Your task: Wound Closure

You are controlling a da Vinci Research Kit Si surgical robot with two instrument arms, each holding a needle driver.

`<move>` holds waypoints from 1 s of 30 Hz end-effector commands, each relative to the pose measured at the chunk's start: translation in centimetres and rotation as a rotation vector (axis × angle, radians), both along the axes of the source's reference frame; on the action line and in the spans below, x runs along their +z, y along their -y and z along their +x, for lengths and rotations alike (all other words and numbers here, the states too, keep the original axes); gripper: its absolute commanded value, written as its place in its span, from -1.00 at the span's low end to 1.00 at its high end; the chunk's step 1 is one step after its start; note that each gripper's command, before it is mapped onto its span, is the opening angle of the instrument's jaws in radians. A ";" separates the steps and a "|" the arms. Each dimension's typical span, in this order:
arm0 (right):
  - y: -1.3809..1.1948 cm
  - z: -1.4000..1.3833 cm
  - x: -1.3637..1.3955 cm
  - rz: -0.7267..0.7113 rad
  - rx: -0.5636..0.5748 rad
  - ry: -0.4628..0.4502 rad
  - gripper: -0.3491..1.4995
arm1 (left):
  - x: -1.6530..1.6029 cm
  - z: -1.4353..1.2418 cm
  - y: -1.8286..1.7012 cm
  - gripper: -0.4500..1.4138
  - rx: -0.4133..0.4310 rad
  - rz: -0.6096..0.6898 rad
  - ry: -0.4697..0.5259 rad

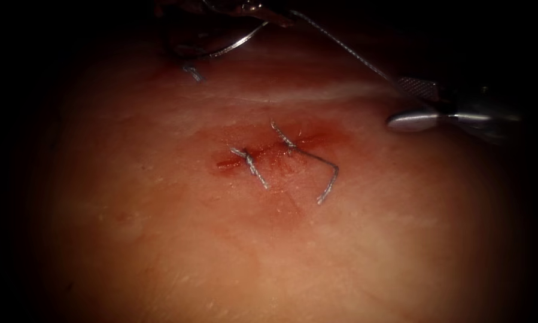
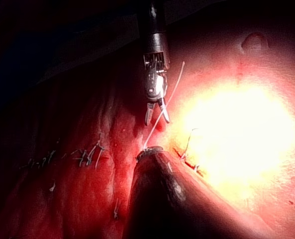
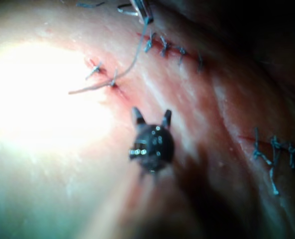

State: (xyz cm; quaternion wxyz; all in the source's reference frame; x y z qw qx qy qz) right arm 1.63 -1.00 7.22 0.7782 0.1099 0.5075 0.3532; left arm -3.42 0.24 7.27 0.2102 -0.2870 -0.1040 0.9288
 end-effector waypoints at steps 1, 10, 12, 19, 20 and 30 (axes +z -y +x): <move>0.02 0.05 0.06 0.000 -0.005 -0.004 0.91 | 0.11 -0.06 0.01 -1.00 -0.003 0.005 -0.002; -0.24 -0.32 0.04 -0.046 0.036 0.078 0.89 | 0.77 -0.01 0.10 -1.00 -0.020 0.058 0.004; -0.28 -0.35 0.02 -0.058 0.048 0.098 0.91 | 0.84 -0.02 0.09 -0.39 -0.029 0.064 0.003; -0.32 -0.37 0.00 -0.058 0.045 0.101 0.93 | 0.83 0.00 -0.02 0.71 -0.035 0.084 0.015; -0.32 -0.36 0.00 -0.058 0.045 0.101 0.93 | 0.80 0.00 -0.05 0.75 -0.045 0.093 0.018; -0.30 -0.30 -0.06 -0.049 0.031 0.086 0.95 | 0.10 0.09 -0.08 0.49 0.035 0.091 0.153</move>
